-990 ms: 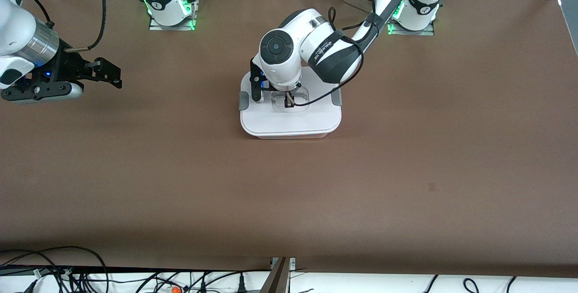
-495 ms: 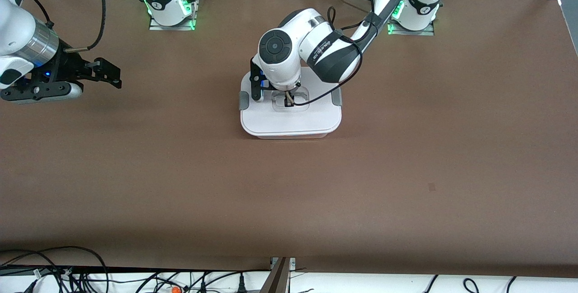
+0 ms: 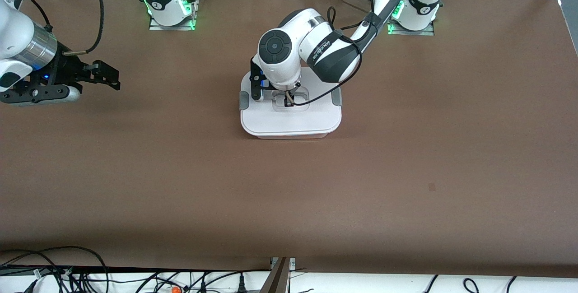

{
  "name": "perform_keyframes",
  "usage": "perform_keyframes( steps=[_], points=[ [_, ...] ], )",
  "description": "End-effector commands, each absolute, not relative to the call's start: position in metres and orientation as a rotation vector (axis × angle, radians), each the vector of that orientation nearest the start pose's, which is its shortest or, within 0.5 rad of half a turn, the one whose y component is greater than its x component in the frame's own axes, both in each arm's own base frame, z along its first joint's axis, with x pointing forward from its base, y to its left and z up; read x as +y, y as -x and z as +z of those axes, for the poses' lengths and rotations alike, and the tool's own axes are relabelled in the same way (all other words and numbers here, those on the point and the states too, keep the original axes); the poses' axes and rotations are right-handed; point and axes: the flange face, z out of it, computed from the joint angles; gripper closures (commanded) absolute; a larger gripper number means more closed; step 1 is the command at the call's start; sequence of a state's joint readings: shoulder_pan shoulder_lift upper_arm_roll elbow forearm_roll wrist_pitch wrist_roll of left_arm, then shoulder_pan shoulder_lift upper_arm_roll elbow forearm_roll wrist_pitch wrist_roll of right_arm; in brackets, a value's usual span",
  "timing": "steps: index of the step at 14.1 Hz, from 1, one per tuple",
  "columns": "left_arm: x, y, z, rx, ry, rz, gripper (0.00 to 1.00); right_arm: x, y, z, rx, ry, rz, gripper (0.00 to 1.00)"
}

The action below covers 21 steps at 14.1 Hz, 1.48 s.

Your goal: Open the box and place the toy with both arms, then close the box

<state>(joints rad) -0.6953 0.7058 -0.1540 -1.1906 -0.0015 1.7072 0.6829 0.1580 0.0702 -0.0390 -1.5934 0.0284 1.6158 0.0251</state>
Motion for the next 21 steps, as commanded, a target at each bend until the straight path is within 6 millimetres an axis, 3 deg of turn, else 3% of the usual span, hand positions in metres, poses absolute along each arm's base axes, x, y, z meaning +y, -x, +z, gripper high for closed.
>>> perform_keyframes(
  steps=[1,7,8,9,13,15,18,21],
  points=[
    [-0.520,-0.493,0.337,2.202,2.269,0.380,1.00,0.071,-0.574,0.583,-0.131,3.127,0.086,0.00],
    [-0.519,-0.494,0.337,2.195,2.239,0.373,1.00,0.071,-0.574,0.584,-0.131,3.127,0.081,0.00],
    [-0.520,-0.494,0.339,2.196,2.242,0.366,0.58,0.071,-0.574,0.584,-0.131,3.127,0.081,0.00],
    [-0.520,-0.497,0.343,2.191,2.262,0.362,0.01,0.071,-0.574,0.584,-0.131,3.127,0.081,0.00],
    [-0.514,-0.504,0.371,2.179,2.285,0.341,0.00,0.071,-0.574,0.584,-0.131,3.127,0.081,0.00],
    [-0.502,-0.522,0.392,2.143,2.324,0.291,0.00,0.071,-0.574,0.584,-0.131,3.127,0.081,0.00],
    [-0.468,-0.557,0.426,2.058,2.409,0.195,0.00,0.071,-0.574,0.584,-0.131,3.127,0.081,0.00],
    [-0.409,-0.598,0.450,1.945,2.485,0.140,0.00,0.071,-0.574,0.584,-0.131,3.127,0.081,0.00]
  ],
)
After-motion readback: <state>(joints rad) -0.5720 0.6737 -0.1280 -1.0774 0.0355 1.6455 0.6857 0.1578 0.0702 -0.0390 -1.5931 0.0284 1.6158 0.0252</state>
